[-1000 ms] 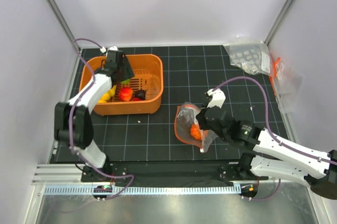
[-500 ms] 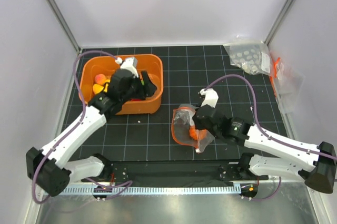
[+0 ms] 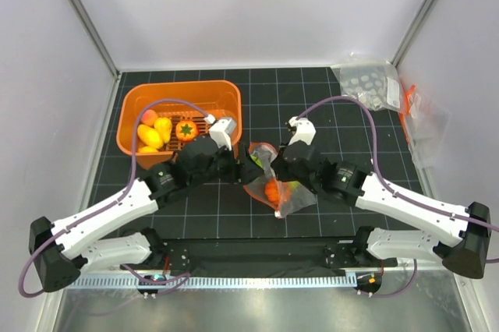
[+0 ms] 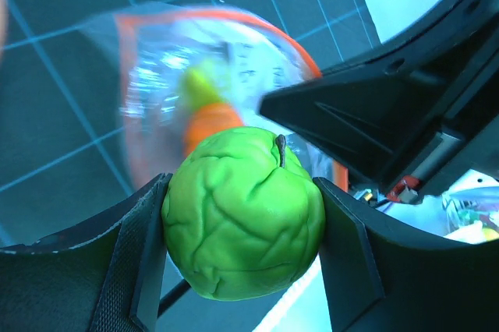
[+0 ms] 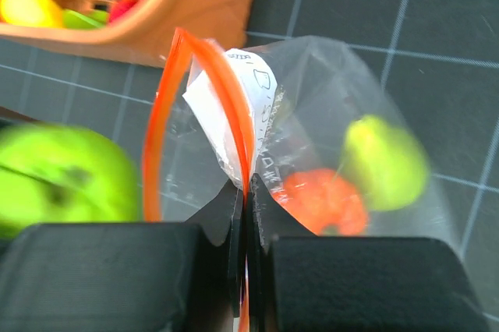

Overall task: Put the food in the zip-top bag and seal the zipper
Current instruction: Place the fake fruit in the zipper food storage bag.

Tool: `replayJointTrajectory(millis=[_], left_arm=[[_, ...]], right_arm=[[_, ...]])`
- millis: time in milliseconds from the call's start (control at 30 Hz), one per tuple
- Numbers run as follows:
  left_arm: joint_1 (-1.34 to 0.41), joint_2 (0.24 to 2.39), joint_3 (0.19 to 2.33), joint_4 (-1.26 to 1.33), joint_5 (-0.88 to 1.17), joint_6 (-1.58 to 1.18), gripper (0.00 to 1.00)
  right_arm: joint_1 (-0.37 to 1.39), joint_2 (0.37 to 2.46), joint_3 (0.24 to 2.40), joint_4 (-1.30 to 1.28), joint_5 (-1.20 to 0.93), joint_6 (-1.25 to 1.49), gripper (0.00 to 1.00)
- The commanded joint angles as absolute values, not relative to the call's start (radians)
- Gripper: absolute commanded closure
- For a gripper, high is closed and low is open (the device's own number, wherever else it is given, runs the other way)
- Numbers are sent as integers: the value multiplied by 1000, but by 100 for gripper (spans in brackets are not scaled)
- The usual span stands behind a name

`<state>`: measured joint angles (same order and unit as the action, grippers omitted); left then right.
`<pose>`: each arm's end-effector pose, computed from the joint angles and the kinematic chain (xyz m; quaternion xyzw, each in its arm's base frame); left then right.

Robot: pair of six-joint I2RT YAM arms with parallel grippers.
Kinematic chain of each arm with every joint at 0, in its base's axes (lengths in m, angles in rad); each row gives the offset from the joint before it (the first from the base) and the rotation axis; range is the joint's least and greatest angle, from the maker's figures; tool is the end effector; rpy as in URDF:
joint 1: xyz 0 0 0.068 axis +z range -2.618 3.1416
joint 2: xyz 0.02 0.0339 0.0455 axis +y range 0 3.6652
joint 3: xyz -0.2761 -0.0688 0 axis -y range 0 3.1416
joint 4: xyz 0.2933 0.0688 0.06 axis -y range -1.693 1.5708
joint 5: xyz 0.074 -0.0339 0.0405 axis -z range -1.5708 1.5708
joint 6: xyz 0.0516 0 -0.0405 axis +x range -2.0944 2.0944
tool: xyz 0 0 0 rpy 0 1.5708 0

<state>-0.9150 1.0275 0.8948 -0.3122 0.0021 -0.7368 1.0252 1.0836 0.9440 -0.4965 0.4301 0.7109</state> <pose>0.1763 -0.2294 0.3165 0.0758 0.8423 -0.3929 0.3611 0.1672 0.2340 0.3043 -0.0415 0.8765 0.2127 0.4298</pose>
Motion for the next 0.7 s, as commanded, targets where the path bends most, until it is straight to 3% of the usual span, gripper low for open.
replayJointTrajectory(millis=[0, 333, 400, 433, 467, 567, 667], left_arm=[[-948, 1083, 896, -201, 8, -762, 66], [-971, 1273, 897, -127, -25, -767, 65], [-983, 1302, 908, -126, -47, -762, 53], [-997, 1331, 919, -129, -55, -761, 43], [-1005, 1341, 925, -127, -69, -762, 27], [-1035, 1355, 946, -136, -109, -762, 1], [-1043, 1333, 963, -152, -117, -759, 0]], right_arm=[[1026, 1100, 1012, -456, 413, 710, 99], [1026, 1032, 921, -483, 537, 759, 99], [1025, 984, 888, -456, 552, 773, 99], [1026, 971, 864, -450, 561, 776, 99], [1026, 957, 858, -445, 566, 779, 99], [1025, 945, 864, -478, 578, 775, 99], [1026, 940, 865, -491, 575, 775, 99]])
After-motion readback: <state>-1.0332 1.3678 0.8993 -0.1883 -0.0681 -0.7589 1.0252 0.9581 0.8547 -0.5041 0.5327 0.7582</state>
